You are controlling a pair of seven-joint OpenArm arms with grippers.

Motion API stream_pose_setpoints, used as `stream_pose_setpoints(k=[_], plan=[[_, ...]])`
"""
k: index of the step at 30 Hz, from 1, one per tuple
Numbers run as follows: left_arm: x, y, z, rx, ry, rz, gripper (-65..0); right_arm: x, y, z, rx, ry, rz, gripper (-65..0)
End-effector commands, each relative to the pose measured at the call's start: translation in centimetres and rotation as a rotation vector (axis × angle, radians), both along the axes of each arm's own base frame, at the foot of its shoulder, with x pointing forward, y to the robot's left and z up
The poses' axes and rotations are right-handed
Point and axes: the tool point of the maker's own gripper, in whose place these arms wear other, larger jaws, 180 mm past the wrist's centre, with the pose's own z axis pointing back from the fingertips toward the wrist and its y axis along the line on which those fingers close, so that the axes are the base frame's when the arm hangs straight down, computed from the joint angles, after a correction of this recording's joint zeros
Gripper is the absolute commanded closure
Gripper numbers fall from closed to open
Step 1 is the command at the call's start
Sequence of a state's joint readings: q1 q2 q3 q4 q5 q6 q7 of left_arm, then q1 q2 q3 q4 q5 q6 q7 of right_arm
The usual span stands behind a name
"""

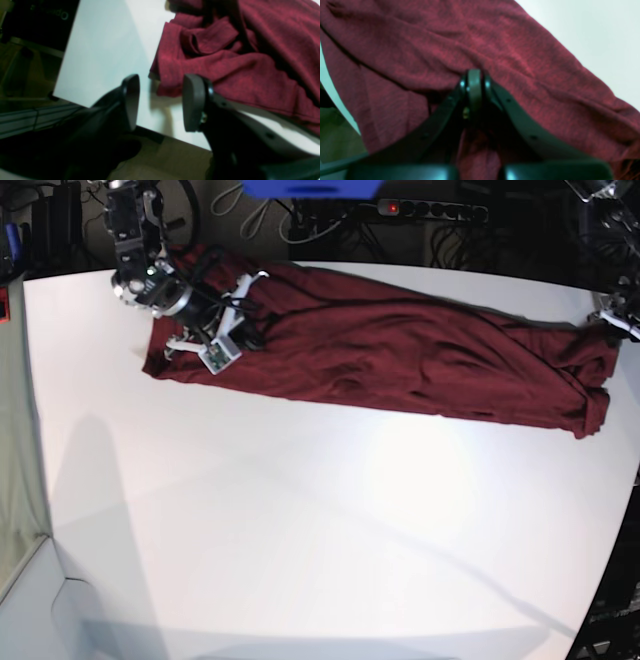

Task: Layout the t-shirt on the table in an organized manner, then fold the t-shirt properly

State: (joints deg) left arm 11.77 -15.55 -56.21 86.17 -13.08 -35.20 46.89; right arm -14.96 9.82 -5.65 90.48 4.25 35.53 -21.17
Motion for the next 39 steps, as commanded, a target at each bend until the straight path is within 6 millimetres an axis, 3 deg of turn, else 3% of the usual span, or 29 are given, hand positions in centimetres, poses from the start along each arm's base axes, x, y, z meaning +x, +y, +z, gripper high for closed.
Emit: stream_pose_setpoints(k=[1,9,20,23,27,34,39], plan=[[0.6,0.8,1.3,0.029,-0.039,-0.009,-27.6,0.2,-0.2,0.2,-0.014,-0.012,0.005,0.0],[0.1,0.7,-0.7,-0.024,-0.011,0.012,-27.6,0.3,-0.2,0.3,-0.014,-0.013,0.005,0.0],[2.3,-1.0,-0.8,-0.038,-0.022,-0.045,-27.4,0.3,-0.2,0.3,-0.014,-0.013,0.005,0.0],[2.1,-1.0,-1.8,-0.063,-0.006,-0.035,-26.9,0.3,-0.2,0.3,-0.014,-0.013,0.005,0.0],[2.0,-1.1,-2.2,-0.075,-0.002,-0.03,-17.5,0.3,-0.4,0.2,-0.016,-0.012,0.003,0.0],[2.8,-0.1,-0.9,-0.052,-0.029,-0.028,-1.6,0.3,-0.8,0.2,-0.029,-0.012,0.008,0.0],[4.4,0.3,0.2,-0.043,-0.066,-0.028,-0.2,0.3,-0.9,0.2,-0.03,-0.013,0.005,0.0]])
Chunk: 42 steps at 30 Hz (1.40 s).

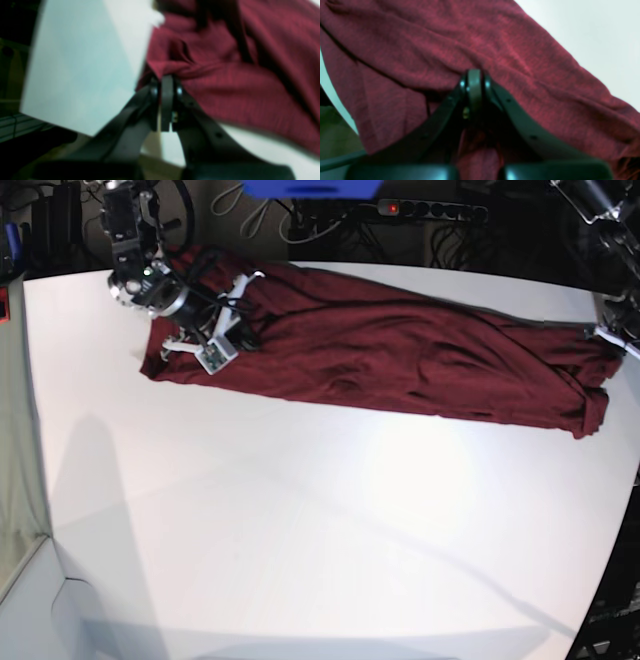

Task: Layout the t-shirt on the table in an organized manner, then fold the t-shirt properly

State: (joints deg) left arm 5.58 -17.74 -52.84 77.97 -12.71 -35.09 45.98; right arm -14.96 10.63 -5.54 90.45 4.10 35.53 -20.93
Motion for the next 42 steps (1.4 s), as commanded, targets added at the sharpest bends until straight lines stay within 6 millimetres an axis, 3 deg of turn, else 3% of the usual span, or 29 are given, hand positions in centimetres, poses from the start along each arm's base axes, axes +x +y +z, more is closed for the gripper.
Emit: stream_pose_setpoints(k=[1,9,22,25,33,36,42], plan=[[1.3,0.6,1.8,0.024,-0.057,-0.008,-0.2,0.3,-0.4,0.2,-0.016,-0.009,0.002,0.0],[4.0,0.8,3.6,0.024,-0.129,0.001,-0.2,0.3,-0.4,0.2,-0.016,-0.009,0.002,0.0],[4.3,1.1,0.1,-0.011,-0.024,0.029,-0.9,0.4,-1.1,0.2,-0.032,-0.013,0.004,0.0],[4.8,1.1,-0.3,-0.027,-0.041,0.04,-6.5,0.4,-1.1,0.2,-0.032,-0.013,0.004,0.0],[5.0,1.2,-0.1,-0.025,-0.058,0.042,-35.2,1.1,-1.2,0.6,-0.036,-0.027,0.005,0.0],[5.0,1.3,0.0,-0.022,-0.063,0.044,-42.6,1.1,-1.2,0.6,-0.035,-0.029,0.005,0.0],[4.1,4.1,3.0,0.023,-0.137,0.119,-43.7,1.0,-1.1,0.6,-0.035,-0.028,0.008,0.0]])
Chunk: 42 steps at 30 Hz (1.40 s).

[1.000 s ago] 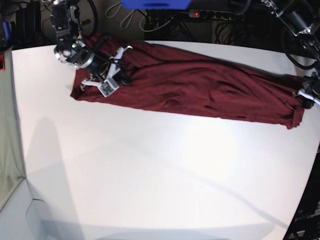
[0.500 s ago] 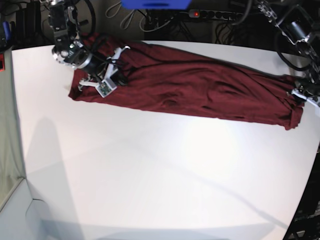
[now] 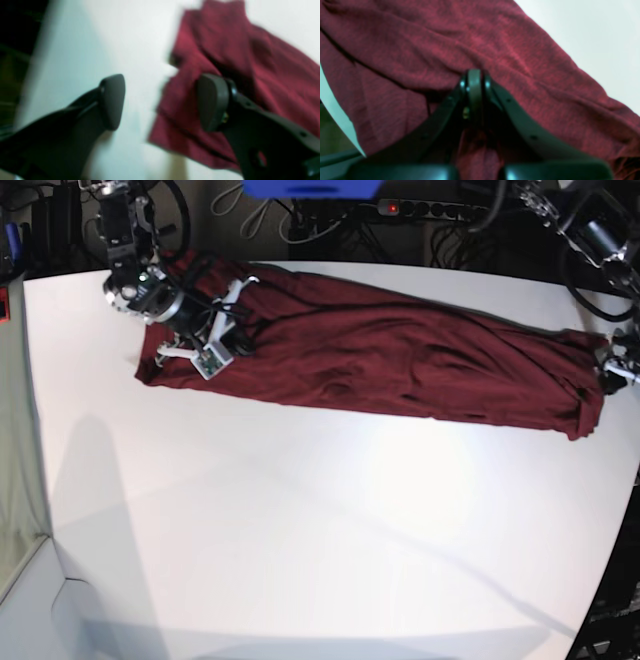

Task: Layout the t-shirt on the table in an organized manner, then fold the t-shirt properly

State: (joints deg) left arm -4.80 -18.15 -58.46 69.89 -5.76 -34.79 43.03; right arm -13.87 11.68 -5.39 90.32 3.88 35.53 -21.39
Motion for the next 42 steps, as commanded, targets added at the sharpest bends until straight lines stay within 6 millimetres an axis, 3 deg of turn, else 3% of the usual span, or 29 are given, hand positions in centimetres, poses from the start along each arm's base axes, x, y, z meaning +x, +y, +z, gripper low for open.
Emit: stream_pose_setpoints(k=[1,6,8,17,21,28,31,36,42], plan=[[0.9,1.2,2.6,0.049,-0.065,0.001,-43.7,0.3,-0.2,0.4,-0.007,-0.017,0.004,0.0],[2.0,1.0,5.5,0.057,-0.156,-0.011,-43.7,0.3,-0.1,0.5,-0.006,-0.017,0.007,0.0],[2.2,0.3,5.9,0.017,-0.163,-0.015,-43.7,0.3,-0.1,0.4,-0.006,-0.016,0.007,0.0],[7.2,-6.8,3.5,-0.041,-0.163,-0.128,-43.7,0.2,0.0,0.4,-0.005,-0.011,0.007,0.0],[8.4,-8.2,2.9,-0.009,-0.135,-0.132,-43.7,0.1,0.0,0.3,-0.006,-0.009,0.008,0.0],[9.1,-7.8,3.5,0.036,-0.117,-0.133,-43.6,0.0,-0.1,0.3,-0.009,-0.008,0.009,0.0],[9.0,-6.5,4.1,0.064,-0.111,-0.128,-43.6,0.1,-0.1,0.3,-0.009,-0.008,0.007,0.0],[8.3,-5.8,1.7,0.014,-0.053,-0.124,-43.6,0.1,-0.2,0.2,-0.01,-0.007,0.006,0.0],[8.6,-6.0,0.6,-0.007,-0.076,-0.123,-43.6,0.1,-0.1,0.2,-0.01,-0.008,0.007,0.0]])
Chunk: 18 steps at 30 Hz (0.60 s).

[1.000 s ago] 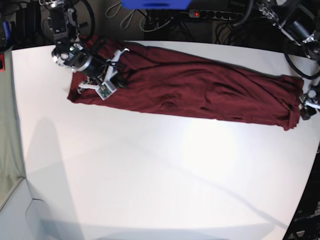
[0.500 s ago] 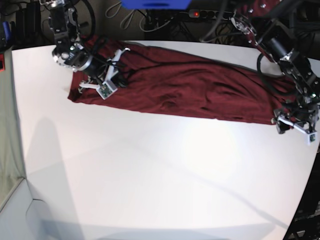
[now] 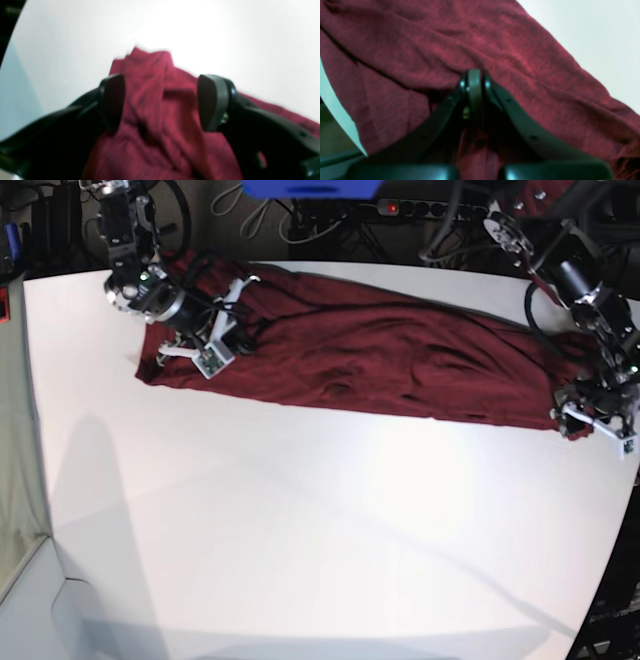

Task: Layout the t-shirt on the table in an organized manner, then fold the t-shirt properly
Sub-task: 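Grasp the strip end with the left gripper and pull it taut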

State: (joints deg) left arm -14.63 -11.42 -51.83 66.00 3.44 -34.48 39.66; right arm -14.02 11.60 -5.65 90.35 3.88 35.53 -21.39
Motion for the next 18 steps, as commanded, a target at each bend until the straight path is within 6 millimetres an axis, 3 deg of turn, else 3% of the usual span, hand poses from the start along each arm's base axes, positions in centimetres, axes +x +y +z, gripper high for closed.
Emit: stream_pose_setpoints(k=[1,11,13,16,18], plan=[[1.0,0.8,1.6,0.021,-0.049,0.004,-43.6,0.3,-0.3,0.3,-0.012,-0.011,0.003,0.0],[0.8,0.6,0.6,-0.002,-0.034,0.004,-42.9,0.3,-0.6,0.3,-0.015,-0.012,-0.001,0.0],[0.8,0.6,0.6,-0.005,-0.039,0.005,-37.1,0.4,-0.6,0.4,-0.015,-0.014,-0.001,0.0],[0.9,0.7,0.7,-0.004,-0.041,0.006,-21.7,0.4,-0.6,0.4,-0.015,-0.014,-0.001,0.0],[0.8,0.7,0.7,-0.005,-0.042,0.007,-16.0,0.4,-0.6,0.4,-0.015,-0.014,-0.001,0.0]])
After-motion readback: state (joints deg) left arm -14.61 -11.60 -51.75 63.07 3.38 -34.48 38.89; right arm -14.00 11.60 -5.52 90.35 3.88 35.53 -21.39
